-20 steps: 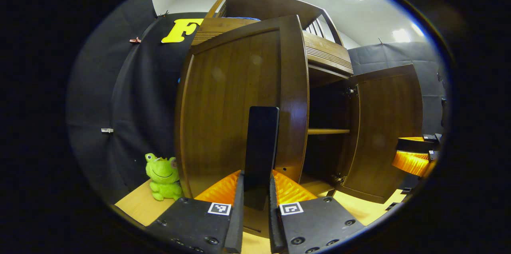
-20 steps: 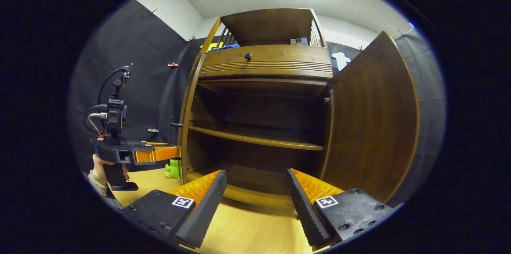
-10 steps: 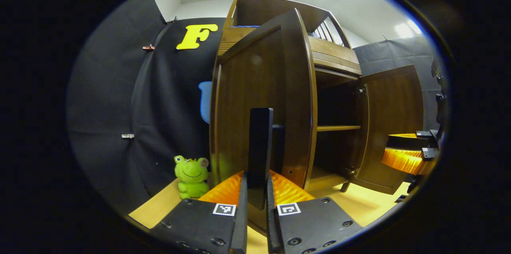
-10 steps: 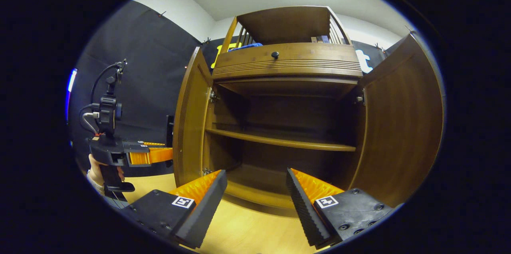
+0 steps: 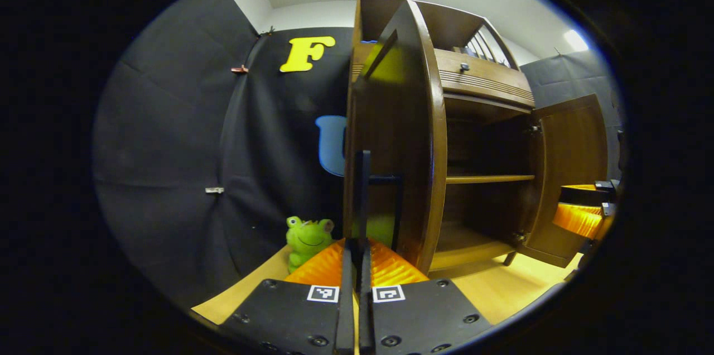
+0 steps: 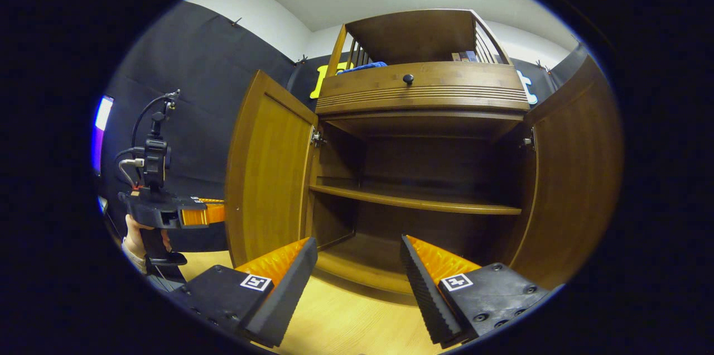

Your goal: Open the right door of the double-door shoe cabinet with the right hand, and open the left door with the left hand.

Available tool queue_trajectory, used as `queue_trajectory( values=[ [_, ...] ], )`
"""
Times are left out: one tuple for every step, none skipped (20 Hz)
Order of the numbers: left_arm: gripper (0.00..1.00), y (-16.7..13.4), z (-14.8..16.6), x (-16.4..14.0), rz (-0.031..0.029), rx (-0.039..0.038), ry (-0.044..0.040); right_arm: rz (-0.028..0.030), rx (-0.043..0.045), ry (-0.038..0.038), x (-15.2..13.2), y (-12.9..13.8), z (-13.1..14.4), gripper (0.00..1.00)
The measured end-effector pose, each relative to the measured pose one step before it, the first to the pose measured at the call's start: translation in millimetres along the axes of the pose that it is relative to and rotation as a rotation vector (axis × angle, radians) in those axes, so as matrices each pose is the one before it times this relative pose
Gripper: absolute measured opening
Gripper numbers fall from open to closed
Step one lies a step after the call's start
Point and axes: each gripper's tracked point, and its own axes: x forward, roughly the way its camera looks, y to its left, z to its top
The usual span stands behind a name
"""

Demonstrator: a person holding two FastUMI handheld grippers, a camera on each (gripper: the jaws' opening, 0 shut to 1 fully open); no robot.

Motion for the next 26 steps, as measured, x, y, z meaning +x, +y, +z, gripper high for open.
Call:
queue_trajectory(
  values=[
    [0.05,4.89,-0.07,-1.02,0.00830,-0.00772,0.00151,-0.00275,0.00150,-0.00076,-1.05,-0.31,0.67,0.94],
    [0.03,-0.18,0.57,-3.27,-0.00999,-0.01579,-0.00003,-0.00365,0.00231,-0.00123,-1.20,-1.29,0.00,0.94],
    [0.07,-0.31,-0.18,-2.28,-0.00422,-0.00875,0.00128,-0.00416,0.00310,-0.00047,-0.85,-1.35,0.06,0.94],
    [0.07,1.08,-0.81,-3.77,0.00364,0.00684,0.00254,-0.00350,0.00365,-0.00096,-0.61,-0.80,0.25,0.94],
    [0.05,1.81,-0.01,-3.39,0.00911,0.01806,0.00115,-0.00295,0.00375,-0.00094,-0.22,-0.02,0.97,0.94],
    [0.05,2.99,-0.75,-5.65,0.01057,0.01951,-0.00038,-0.00256,0.00276,-0.00019,-1.55,-0.72,-0.46,0.94],
    [0.05,2.88,1.49,-6.00,0.01038,0.01116,-0.00316,-0.00291,0.00217,-0.00064,-1.30,-1.53,0.22,0.94],
    [0.05,1.67,-0.09,-6.81,0.00393,0.00301,-0.00067,-0.00316,0.00177,0.00067,-2.06,0.15,0.41,0.94],
    [0.05,-3.49,2.58,-7.53,-0.01519,-0.01327,-0.00202,-0.00256,0.00248,0.00093,-1.48,-0.85,0.18,0.94],
    [0.05,0.75,5.26,-16.15,0.01051,0.00277,-0.00965,-0.00241,0.00338,-0.00003,-1.80,-0.68,0.63,0.94],
    [0.05,-3.31,5.00,-9.00,-0.00797,0.00139,-0.00767,-0.00259,0.00435,-0.00091,-2.99,-0.01,1.32,0.94],
    [0.05,-6.38,3.92,-0.87,-0.01281,0.00049,-0.00536,-0.00229,0.00408,-0.00188,-2.77,-0.04,1.69,0.94],
    [0.05,-7.13,5.83,-8.65,-0.01641,0.00417,-0.00571,-0.00399,0.00262,-0.00391,-3.42,0.03,2.96,0.94],
    [0.05,-7.70,4.94,-3.68,-0.01491,0.00649,-0.00771,-0.00572,0.00001,-0.00422,-4.26,-0.88,2.67,0.94],
    [0.05,-10.08,5.64,-4.29,-0.02198,0.00493,-0.00494,-0.00859,-0.00231,-0.00398,-4.95,-1.63,2.91,0.94],
    [0.05,-12.38,3.78,-1.97,-0.02652,-0.00071,-0.00282,-0.00958,-0.00433,-0.00423,-5.41,-2.32,1.88,0.94],
    [0.03,-13.09,3.75,-1.65,-0.02882,-0.00440,-0.00312,-0.01208,-0.00535,-0.00354,-5.20,-3.00,3.22,0.94],
    [0.03,-15.66,4.48,-0.62,-0.03420,-0.00257,-0.00777,-0.01266,-0.00653,-0.00243,-4.25,-3.31,2.40,0.95],
    [0.05,-13.65,5.77,0.10,-0.02990,-0.00131,-0.01710,-0.01227,-0.00879,0.00012,-4.97,-3.63,2.15,0.95],
    [0.04,-13.25,5.51,1.35,-0.03412,0.00121,-0.01492,-0.01372,-0.01012,-0.00112,-5.15,-4.54,1.71,0.93],
    [0.28,-11.69,3.86,1.39,-0.02792,0.00016,-0.00928,-0.01612,-0.00967,0.00051,-4.44,-5.59,1.65,0.93],
    [0.52,-3.77,1.09,1.92,-0.00932,0.00112,-0.00539,-0.01447,-0.00783,0.00124,-3.87,-5.12,0.52,0.93],
    [0.75,-2.24,-7.26,3.55,-0.00382,0.01085,0.00381,-0.01307,-0.00502,-0.00040,-4.05,-5.17,1.43,0.93],
    [0.99,-6.96,4.94,2.91,-0.00490,0.01148,0.00877,-0.01251,-0.00310,-0.00080,-2.73,-4.28,2.19,0.94],
    [0.94,-3.65,0.10,1.85,-0.00067,0.01034,0.00079,-0.01248,-0.00241,-0.00289,-5.67,-6.67,0.48,0.94],
    [0.94,-3.21,0.52,2.41,-0.00226,0.00325,0.00092,-0.01273,-0.00136,-0.00397,-4.96,-5.56,1.09,0.94]
  ],
)
